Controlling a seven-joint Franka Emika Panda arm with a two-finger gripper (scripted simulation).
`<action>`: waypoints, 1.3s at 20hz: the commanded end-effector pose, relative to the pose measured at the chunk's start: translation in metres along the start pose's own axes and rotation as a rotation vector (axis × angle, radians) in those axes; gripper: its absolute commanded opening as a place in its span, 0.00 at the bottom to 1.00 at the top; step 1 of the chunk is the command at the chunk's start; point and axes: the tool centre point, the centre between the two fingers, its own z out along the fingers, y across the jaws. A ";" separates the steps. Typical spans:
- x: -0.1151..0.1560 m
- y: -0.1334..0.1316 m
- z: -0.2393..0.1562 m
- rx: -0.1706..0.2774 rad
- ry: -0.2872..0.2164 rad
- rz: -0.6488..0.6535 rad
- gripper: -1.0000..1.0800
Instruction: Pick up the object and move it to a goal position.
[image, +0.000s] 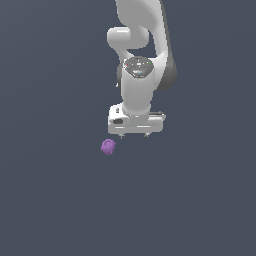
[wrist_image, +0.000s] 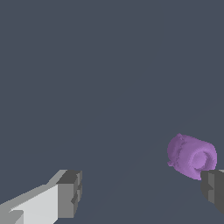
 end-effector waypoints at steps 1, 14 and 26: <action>0.000 0.000 0.000 0.000 0.000 0.000 0.96; 0.003 -0.002 -0.013 -0.017 0.029 -0.045 0.96; -0.015 0.079 0.051 -0.001 0.016 0.189 0.96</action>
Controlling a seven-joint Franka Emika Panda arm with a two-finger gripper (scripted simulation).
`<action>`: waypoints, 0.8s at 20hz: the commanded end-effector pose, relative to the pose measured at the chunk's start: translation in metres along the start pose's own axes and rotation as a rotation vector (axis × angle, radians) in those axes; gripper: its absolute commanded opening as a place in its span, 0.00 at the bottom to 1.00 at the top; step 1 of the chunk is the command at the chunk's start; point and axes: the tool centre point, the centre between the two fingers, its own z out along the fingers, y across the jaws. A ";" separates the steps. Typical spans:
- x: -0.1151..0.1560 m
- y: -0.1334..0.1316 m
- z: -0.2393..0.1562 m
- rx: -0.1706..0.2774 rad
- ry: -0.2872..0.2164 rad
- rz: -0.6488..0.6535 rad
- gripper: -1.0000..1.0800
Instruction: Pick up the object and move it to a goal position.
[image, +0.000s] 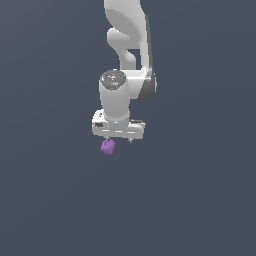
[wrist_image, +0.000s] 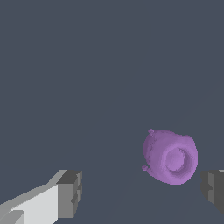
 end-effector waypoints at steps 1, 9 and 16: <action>-0.005 0.024 0.017 0.001 -0.004 0.067 0.96; -0.014 0.061 0.043 -0.002 -0.008 0.169 0.96; -0.015 0.060 0.051 -0.002 -0.009 0.166 0.96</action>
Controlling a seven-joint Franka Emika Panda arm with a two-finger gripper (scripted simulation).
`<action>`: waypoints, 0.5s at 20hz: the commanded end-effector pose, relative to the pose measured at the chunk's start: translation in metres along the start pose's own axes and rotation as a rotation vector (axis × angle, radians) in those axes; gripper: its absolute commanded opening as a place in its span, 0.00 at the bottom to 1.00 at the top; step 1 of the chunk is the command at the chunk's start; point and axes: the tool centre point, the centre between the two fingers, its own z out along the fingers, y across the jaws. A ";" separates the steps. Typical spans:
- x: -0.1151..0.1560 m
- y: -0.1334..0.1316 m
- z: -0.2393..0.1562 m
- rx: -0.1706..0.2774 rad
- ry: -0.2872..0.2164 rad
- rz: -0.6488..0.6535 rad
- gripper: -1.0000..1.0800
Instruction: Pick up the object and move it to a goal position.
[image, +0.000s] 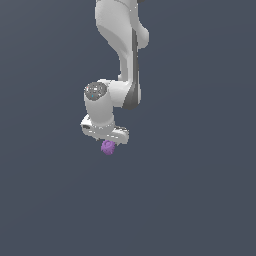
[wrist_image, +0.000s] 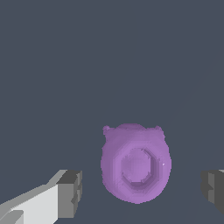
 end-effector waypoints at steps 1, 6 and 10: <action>-0.001 0.000 0.008 0.000 -0.001 0.001 0.96; -0.001 0.001 0.033 0.000 0.000 0.004 0.96; -0.001 0.001 0.044 0.000 0.000 0.005 0.96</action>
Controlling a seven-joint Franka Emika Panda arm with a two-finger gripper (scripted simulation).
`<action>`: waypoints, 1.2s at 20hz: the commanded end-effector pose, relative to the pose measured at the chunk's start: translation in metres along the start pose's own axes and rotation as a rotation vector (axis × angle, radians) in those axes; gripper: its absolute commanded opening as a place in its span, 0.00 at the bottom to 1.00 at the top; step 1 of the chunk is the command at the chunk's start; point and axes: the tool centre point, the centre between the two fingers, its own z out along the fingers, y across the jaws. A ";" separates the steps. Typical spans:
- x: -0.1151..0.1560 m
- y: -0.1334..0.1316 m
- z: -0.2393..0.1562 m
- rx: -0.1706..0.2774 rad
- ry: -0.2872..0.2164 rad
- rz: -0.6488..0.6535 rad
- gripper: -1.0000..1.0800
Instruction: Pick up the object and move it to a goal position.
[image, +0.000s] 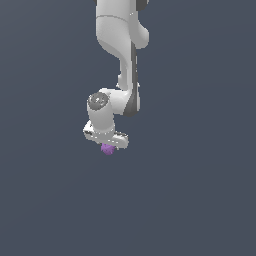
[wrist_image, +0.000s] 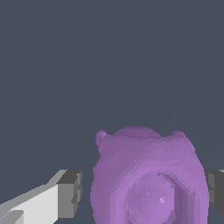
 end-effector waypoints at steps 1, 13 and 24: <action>0.001 0.000 0.005 0.000 0.002 0.001 0.96; 0.001 0.000 0.006 0.000 0.002 0.001 0.00; 0.007 -0.038 -0.022 0.000 0.003 0.001 0.00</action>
